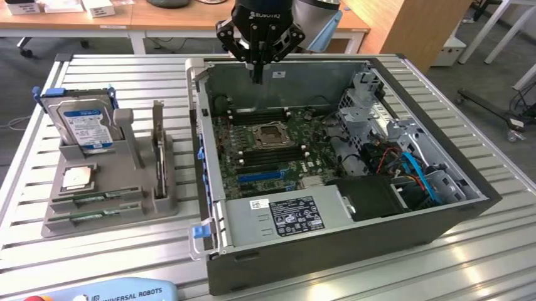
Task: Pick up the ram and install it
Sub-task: 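Reach for the ram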
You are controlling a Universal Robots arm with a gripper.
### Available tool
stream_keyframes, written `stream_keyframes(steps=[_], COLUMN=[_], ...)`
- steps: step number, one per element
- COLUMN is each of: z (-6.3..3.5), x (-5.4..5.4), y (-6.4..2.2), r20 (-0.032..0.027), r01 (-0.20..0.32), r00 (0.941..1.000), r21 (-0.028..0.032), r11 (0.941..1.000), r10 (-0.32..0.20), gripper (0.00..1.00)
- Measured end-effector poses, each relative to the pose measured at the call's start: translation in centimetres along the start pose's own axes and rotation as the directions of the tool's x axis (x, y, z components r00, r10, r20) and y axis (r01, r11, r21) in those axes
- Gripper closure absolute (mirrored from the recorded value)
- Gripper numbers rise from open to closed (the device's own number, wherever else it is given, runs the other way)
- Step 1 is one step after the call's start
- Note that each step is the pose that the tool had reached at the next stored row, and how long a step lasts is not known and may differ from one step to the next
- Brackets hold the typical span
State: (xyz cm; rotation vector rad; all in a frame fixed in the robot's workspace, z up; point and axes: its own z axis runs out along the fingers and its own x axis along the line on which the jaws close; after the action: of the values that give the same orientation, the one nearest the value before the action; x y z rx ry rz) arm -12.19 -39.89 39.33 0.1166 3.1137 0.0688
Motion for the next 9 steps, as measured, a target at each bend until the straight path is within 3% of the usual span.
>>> stream_keyframes(steps=[9], z=[-0.03], x=[1.2], y=[-0.09], r20=[0.0], r01=[0.0], r00=[1.0], r21=[0.0], r11=[1.0], r10=[0.0], gripper=[0.9])
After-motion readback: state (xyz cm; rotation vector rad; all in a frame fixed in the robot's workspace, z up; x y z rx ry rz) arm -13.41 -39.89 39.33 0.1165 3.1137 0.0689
